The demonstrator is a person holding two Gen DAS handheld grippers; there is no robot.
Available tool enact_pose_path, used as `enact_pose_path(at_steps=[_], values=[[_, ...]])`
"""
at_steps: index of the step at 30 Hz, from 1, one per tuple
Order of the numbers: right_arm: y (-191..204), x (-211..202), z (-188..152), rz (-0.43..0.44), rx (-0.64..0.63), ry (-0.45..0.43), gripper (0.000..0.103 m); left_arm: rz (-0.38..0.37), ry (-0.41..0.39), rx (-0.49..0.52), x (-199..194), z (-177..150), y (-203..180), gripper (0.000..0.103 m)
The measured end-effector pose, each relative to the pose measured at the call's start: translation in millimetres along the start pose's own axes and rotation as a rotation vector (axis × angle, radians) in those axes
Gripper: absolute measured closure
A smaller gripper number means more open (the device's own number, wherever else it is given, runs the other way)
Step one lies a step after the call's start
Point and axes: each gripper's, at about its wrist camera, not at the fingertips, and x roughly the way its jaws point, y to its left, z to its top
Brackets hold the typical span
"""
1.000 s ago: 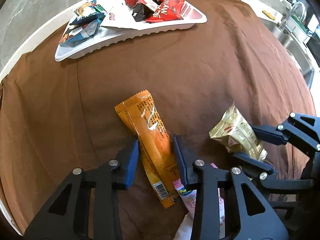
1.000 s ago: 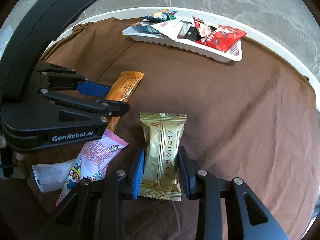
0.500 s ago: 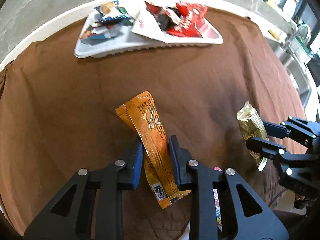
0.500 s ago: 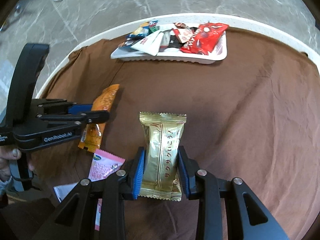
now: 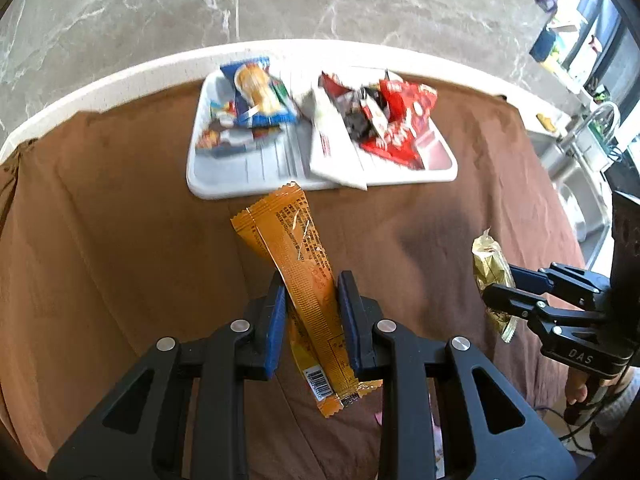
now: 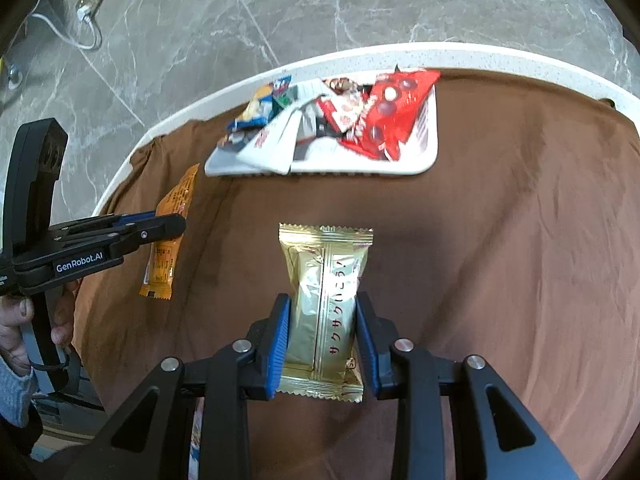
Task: Organize snacks
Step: 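Carry orange packet into tray with left tool while right tool drops gold snack there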
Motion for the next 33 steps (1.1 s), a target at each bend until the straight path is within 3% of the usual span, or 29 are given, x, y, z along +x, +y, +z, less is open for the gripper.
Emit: enact_pose_path(at_steps=[8,22,28,33], values=[[-1,11,49,0.019,0.023,-0.025,0.069,-0.003,-0.041,0.048,5,61,10,0.080],[-8,52,146,0.032,0.072,-0.053,0.069,-0.015,-0.036,0.151,48,160,16,0.080],[-5,78,173,0.018,0.078,-0.053,0.068,0.000,-0.019,0.205,70,186,10,0.078],[-5,98,183,-0.054,0.064,-0.024,0.064,0.038,0.018,0.222,93,194,8,0.077]])
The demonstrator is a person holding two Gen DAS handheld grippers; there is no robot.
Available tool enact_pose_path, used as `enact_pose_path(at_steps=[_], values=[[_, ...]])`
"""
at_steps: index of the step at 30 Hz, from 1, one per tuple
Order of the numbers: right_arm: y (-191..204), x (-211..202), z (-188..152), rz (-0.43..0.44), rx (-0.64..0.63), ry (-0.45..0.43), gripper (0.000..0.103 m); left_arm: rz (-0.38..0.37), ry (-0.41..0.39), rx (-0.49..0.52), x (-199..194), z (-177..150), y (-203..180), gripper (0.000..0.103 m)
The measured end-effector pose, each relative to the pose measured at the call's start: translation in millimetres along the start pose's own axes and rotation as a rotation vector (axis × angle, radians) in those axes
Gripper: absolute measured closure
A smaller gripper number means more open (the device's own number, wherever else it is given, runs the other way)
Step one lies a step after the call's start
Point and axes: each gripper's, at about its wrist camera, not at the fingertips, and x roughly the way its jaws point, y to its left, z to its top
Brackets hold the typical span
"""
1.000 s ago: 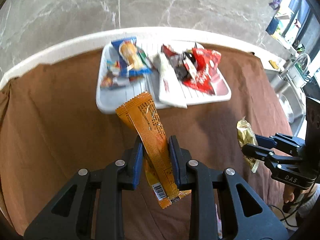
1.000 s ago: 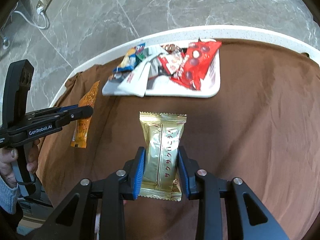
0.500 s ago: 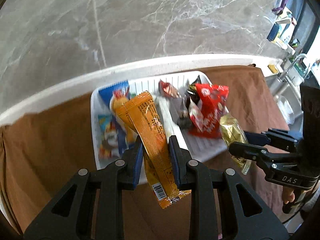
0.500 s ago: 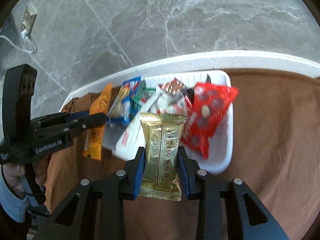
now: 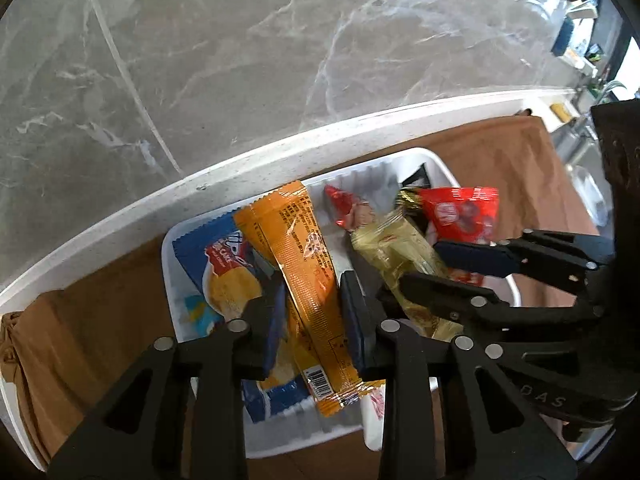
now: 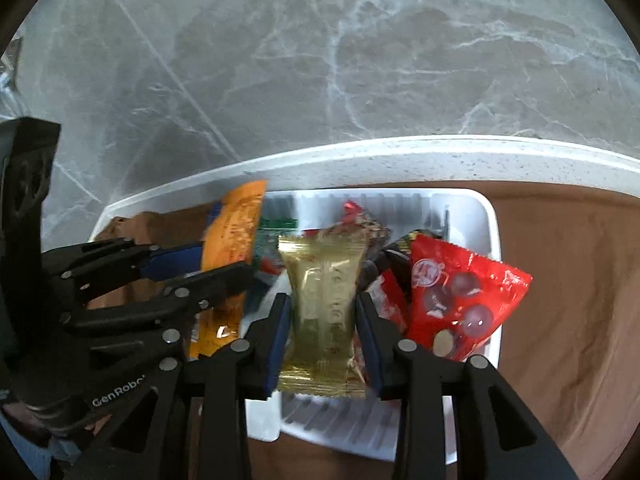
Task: Organize snacks
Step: 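Carry orange packet into tray with left tool while right tool drops gold snack there, then grasp white packet with left tool while right tool grasps pink Pororo packet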
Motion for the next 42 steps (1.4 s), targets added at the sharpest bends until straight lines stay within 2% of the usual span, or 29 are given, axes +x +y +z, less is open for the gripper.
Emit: enact_pose_path(at_steps=[5,12,19,21,23,25,33,42], values=[[-10,-10,-6,-0.004,0.009,-0.031,0.062,0.039,-0.012,0.011,6,-1,5,0.075],[-14,-45,-24,0.006,-0.008,-0.078,0.062,0.061,-0.056,-0.022,-18,-21,4,0.075],[-7,-78,-68,0.036,-0.044,-0.071,0.062,0.036,-0.101,-0.039,-60,-61,-9,0.074],[-2,-87,-84,0.041,-0.063,-0.066,0.062,0.023,-0.105,-0.041,-71,-74,-14,0.067],[2,-95,-100,0.057,-0.083,-0.052,0.061,-0.001,-0.107,-0.040,-86,-96,-22,0.060],[8,-104,-117,0.060,-0.107,-0.044,0.060,-0.038,-0.093,-0.031,-95,-119,-32,0.060],[33,-121,-196,0.055,-0.231,0.050,0.058,-0.099,-0.010,0.010,-114,-209,-71,0.060],[72,-110,-276,0.094,-0.340,0.192,0.058,-0.160,0.115,0.112,-118,-312,-115,0.059]])
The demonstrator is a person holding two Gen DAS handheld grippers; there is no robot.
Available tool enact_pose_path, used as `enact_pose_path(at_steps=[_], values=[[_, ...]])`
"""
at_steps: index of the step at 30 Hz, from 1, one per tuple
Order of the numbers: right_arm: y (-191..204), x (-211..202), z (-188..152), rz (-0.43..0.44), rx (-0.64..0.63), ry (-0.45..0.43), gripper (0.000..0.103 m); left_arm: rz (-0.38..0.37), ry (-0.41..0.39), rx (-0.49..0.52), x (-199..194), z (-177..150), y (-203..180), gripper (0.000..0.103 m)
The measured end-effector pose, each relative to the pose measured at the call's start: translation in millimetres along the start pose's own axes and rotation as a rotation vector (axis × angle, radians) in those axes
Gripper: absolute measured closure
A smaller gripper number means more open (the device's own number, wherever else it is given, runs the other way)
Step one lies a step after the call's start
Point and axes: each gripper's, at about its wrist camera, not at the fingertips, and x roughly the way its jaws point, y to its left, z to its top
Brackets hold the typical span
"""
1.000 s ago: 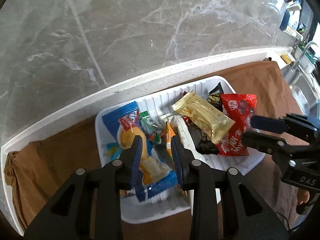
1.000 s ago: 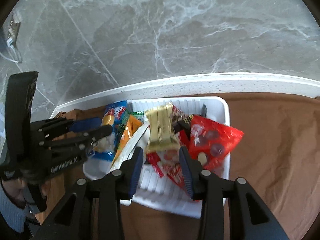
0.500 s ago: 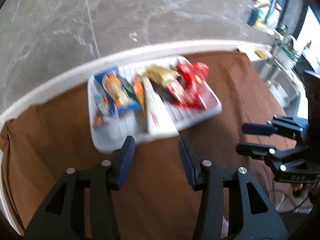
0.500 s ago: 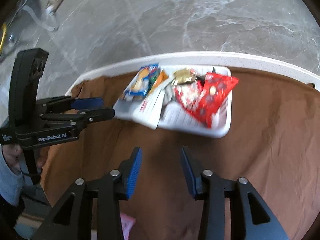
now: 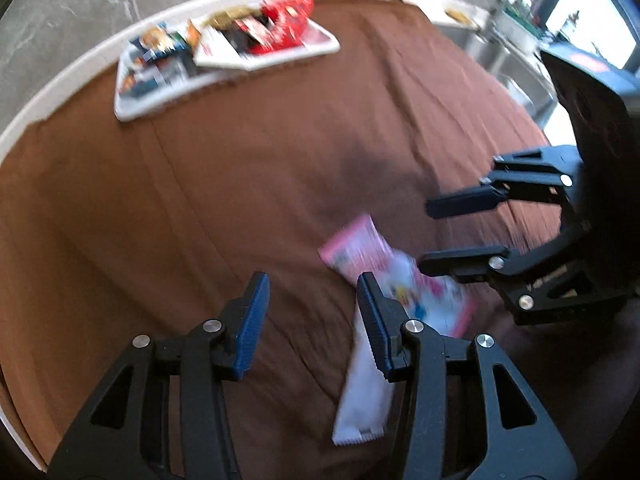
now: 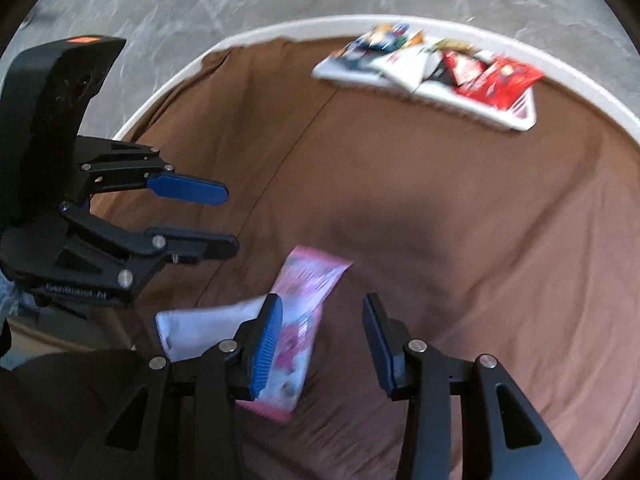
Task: Organize snacks
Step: 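Grasp white packet with left tool while right tool grasps pink Pororo packet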
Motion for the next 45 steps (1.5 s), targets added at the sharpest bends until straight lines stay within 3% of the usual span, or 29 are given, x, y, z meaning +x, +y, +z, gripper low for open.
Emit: enact_pose_path(at_steps=[8,16,25,29,45], values=[[19,19,-18,-0.010,-0.033,0.050,0.058,-0.021,0.064,0.047,13,-48,-29,0.059],[25,26,-22,-0.022,-0.034,0.059,0.058,-0.009,0.084,0.112,25,-61,-56,0.059],[26,30,-20,-0.064,-0.035,0.072,0.054,0.005,0.079,0.138,37,-46,-52,0.059],[22,33,-21,-0.155,-0.055,0.082,0.054,0.015,0.072,0.145,37,-44,-49,0.059],[26,37,-24,-0.184,-0.061,0.074,0.057,0.061,0.060,0.177,37,-49,-58,0.056]])
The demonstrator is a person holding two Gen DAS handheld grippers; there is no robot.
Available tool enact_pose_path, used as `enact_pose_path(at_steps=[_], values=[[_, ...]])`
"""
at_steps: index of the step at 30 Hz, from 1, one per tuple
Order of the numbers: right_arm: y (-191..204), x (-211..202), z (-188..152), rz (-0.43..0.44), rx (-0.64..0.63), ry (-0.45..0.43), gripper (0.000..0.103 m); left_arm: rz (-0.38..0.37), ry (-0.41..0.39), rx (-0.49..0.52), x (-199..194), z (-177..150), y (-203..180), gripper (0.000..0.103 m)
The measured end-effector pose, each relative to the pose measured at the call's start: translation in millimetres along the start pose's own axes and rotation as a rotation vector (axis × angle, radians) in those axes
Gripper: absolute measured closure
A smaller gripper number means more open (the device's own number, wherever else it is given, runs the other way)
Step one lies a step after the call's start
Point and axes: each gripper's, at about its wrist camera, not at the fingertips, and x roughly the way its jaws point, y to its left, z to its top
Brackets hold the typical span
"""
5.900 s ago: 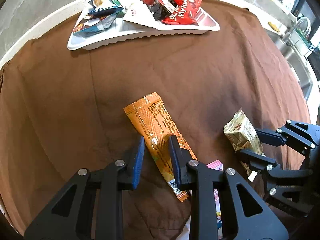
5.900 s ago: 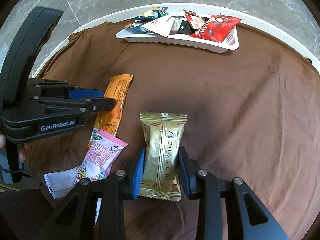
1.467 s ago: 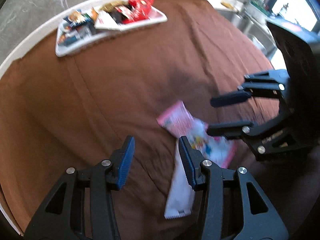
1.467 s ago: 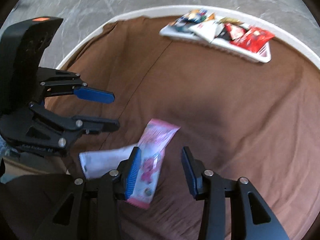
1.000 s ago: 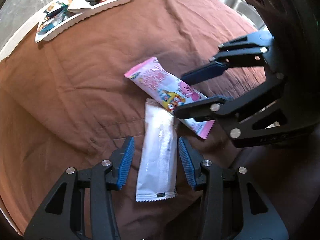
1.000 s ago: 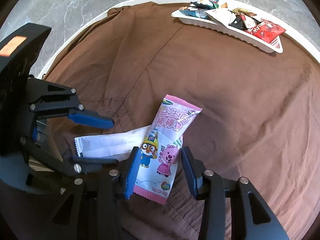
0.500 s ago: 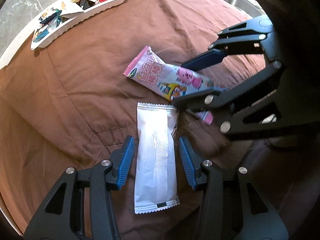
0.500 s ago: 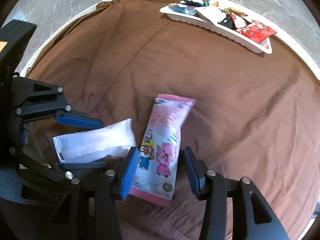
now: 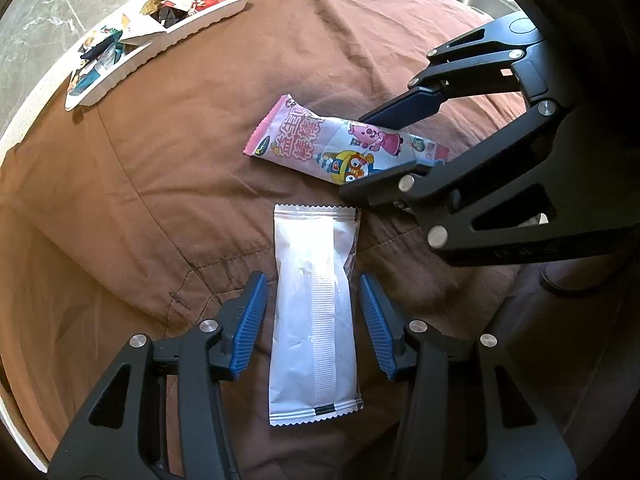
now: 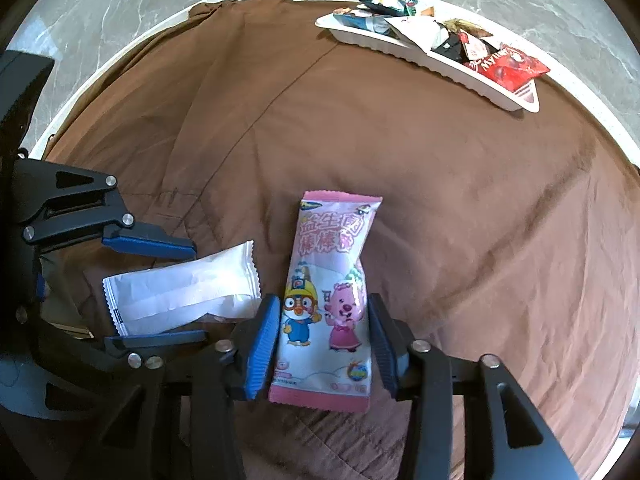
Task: Organize snacks
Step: 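Grasp white packet with left tool while right tool grasps pink Pororo packet, then carry white packet into tray with left tool while right tool drops Pororo packet there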
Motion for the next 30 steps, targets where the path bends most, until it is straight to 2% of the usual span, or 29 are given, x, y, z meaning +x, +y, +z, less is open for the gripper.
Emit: enact_pose_path(at_steps=[2,7,8,10,14,16,22,30], values=[[-1,0,1,0.001,0.006,-0.003,0.059,0.002,-0.004,-0.004,0,0,0,0.056],[-1,2,3,0.000,0.009,-0.014,0.071,0.001,-0.013,-0.011,0,-2,1,0.056],[-2,1,3,0.002,0.010,-0.017,0.072,0.001,-0.015,-0.015,-1,-3,2,0.058],[-5,0,2,0.014,0.025,-0.023,0.075,0.009,-0.022,-0.022,-2,-3,5,0.068],[-13,-5,1,0.042,0.058,-0.042,0.076,-0.039,-0.028,-0.079,-5,-3,18,0.075],[-15,-9,-2,0.026,0.072,-0.076,0.076,-0.047,-0.029,-0.088,-6,-3,21,0.075],[-26,-19,-3,0.052,0.125,-0.104,0.076,-0.094,-0.052,-0.158,-13,0,34,0.076],[-41,-28,1,0.090,0.199,-0.131,0.076,-0.114,-0.097,-0.243,-27,14,62,0.076]])
